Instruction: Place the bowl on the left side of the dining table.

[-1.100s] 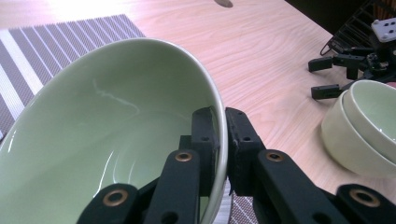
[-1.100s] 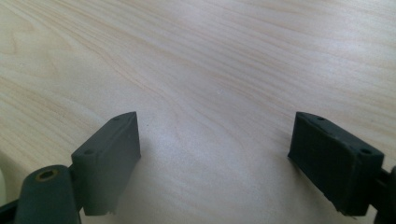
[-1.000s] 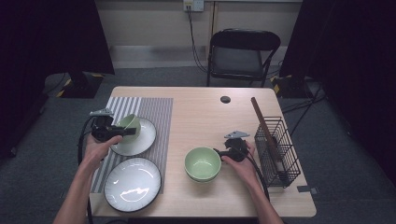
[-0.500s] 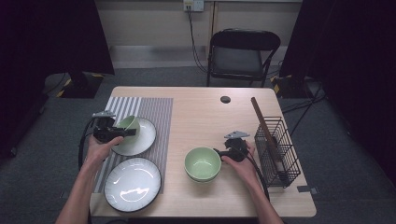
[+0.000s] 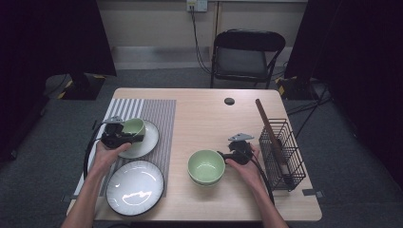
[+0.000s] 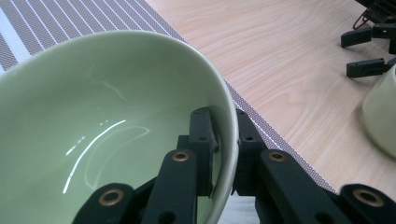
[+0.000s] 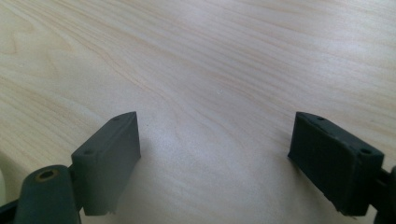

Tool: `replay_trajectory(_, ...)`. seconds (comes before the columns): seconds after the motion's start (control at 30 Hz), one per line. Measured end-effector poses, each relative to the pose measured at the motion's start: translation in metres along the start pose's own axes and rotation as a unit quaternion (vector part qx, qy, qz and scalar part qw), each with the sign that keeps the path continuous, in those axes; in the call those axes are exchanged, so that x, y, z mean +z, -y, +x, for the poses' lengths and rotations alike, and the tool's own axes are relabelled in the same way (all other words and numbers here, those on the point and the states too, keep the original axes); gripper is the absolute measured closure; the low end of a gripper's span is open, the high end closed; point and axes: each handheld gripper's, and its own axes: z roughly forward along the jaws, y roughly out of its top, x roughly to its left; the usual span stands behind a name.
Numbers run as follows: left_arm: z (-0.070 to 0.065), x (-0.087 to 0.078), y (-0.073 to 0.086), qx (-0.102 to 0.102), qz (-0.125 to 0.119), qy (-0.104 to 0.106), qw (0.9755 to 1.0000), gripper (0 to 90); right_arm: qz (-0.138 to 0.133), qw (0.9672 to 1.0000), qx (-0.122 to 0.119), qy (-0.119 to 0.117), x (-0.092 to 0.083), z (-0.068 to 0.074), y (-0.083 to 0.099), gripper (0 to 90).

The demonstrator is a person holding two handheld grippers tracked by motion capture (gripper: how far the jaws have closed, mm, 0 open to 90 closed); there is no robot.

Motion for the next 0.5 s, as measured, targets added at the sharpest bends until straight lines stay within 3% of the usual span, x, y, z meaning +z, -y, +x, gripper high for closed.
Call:
replay_trajectory(0.17, 0.0, 0.0026, 0.0019, 0.003, 0.007, -0.008, 0.9999, 79.2, 0.0, 1.0, 0.0, 0.0, 0.0, 0.0, 0.0, 15.8)
replay_trajectory(0.5, -0.0009, 0.0047, 0.0035, 0.001, 0.021, -0.001, 0.9998, 76.8, 0.0, 1.0, 0.0, 0.0, 0.0, 0.0, 0.0, 15.8)
